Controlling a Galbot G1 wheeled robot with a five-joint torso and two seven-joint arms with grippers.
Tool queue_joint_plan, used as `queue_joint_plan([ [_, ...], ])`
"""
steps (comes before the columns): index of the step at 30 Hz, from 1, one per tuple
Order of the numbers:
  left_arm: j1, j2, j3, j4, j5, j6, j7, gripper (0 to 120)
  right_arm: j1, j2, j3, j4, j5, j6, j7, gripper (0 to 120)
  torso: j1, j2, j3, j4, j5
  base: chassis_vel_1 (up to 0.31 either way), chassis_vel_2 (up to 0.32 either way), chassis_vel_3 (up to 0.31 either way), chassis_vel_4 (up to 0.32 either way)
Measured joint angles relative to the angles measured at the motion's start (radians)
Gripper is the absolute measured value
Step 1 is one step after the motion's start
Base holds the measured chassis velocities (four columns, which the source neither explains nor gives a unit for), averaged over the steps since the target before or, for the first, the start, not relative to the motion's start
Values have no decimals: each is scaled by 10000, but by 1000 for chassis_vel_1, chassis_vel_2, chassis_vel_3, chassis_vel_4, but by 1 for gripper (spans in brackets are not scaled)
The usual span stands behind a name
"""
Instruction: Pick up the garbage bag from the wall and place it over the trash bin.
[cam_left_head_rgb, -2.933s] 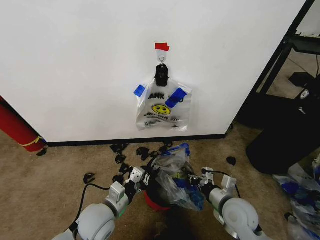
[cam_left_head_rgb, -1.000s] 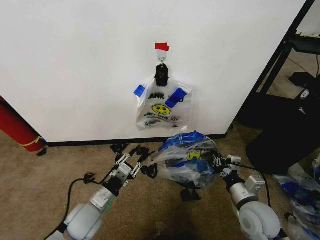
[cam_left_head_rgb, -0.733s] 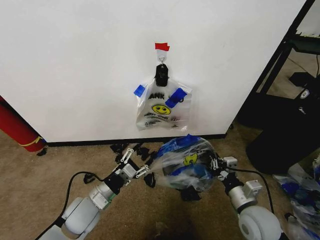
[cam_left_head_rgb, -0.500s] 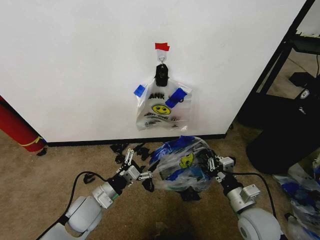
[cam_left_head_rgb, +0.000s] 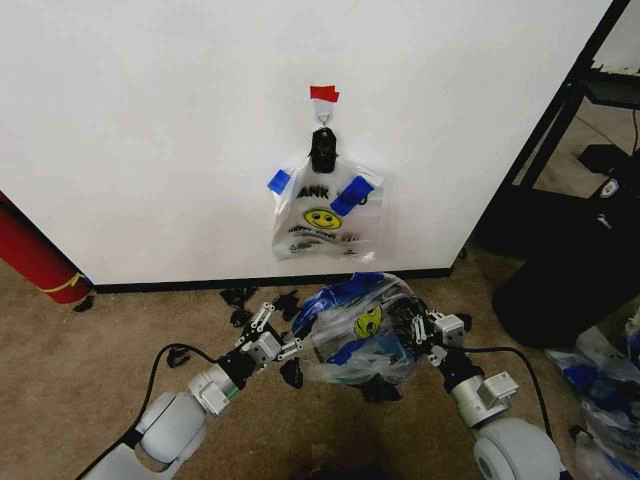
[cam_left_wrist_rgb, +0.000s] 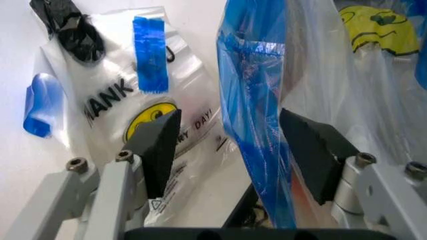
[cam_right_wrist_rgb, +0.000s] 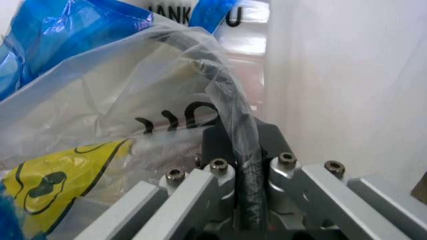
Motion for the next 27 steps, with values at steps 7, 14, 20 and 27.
queue_joint_plan([
  [7, -39, -87, 82, -52, -217, 100, -36, 47, -28, 8, -39, -25, -64, 23, -82, 0, 0, 0, 0, 0, 0, 0, 0, 0, 0],
  [14, -17, -198, 154, -159, -318, 192, -3, 26, -74, 14, -93, -22, -123, 37, -145, 0, 0, 0, 0, 0, 1, 0, 0, 0, 0],
  [20, 4, -251, 143, -235, -351, 204, -23, 16, -204, 4, -90, 90, -210, 39, -212, 0, 0, 0, 0, 0, 0, 0, 0, 0, 0],
  [27, 29, -177, 111, -339, -559, 277, -36, 0, -283, 34, -77, 143, -310, 47, -237, 0, 0, 0, 0, 0, 0, 0, 0, 0, 0],
])
